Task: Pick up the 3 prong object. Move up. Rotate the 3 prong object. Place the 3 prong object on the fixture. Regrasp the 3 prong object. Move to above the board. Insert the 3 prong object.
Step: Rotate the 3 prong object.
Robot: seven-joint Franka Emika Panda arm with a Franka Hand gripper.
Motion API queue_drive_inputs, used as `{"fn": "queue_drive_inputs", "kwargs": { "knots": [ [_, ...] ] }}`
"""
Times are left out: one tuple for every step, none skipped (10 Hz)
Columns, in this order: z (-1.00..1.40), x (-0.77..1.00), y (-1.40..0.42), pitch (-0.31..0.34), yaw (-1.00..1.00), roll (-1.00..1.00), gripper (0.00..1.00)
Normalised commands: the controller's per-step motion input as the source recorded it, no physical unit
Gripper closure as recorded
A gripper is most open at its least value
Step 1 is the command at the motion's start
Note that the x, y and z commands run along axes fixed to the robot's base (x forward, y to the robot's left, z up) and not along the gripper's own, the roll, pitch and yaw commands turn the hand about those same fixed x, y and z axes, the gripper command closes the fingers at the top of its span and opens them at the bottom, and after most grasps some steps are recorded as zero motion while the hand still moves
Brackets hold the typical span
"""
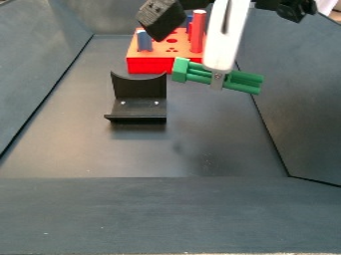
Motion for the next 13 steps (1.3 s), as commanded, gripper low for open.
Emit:
{"fn": "queue_drive_inputs", "kwargs": {
  "knots": [
    [0.0, 0.01, 0.02, -0.003, -1.0, -0.01, 1.0],
    [0.0, 0.01, 0.02, -0.003, -1.0, -0.01, 1.0],
    [0.0, 0.01, 0.02, -0.004, -1.0, -0.01, 1.0],
    [0.0, 0.01, 0.02, -0.004, -1.0, -0.01, 1.0],
    [0.0, 0.01, 0.02, -0.004, -1.0, -0.01, 1.0],
    [0.0, 0.01, 0.02, -0.004, -1.0, -0.01, 1.0],
    [0.0, 0.01, 0.02, -0.005, -1.0, -0.01, 1.0],
    [0.0, 0.01, 0.02, -0.005, -1.0, -0.01, 1.0],
    [0.0, 0.01, 0.02, -0.006, -1.0, -0.01, 1.0],
    [0.0, 0.01, 0.02, -0.006, -1.0, -0.02, 1.0],
    [0.0, 0.01, 0.02, -0.007, -1.0, -0.02, 1.0],
    [0.0, 0.01, 0.02, -0.008, -1.0, -0.02, 1.0],
    [0.0, 0.01, 0.02, -0.01, -1.0, -0.03, 1.0]
  ]
}}
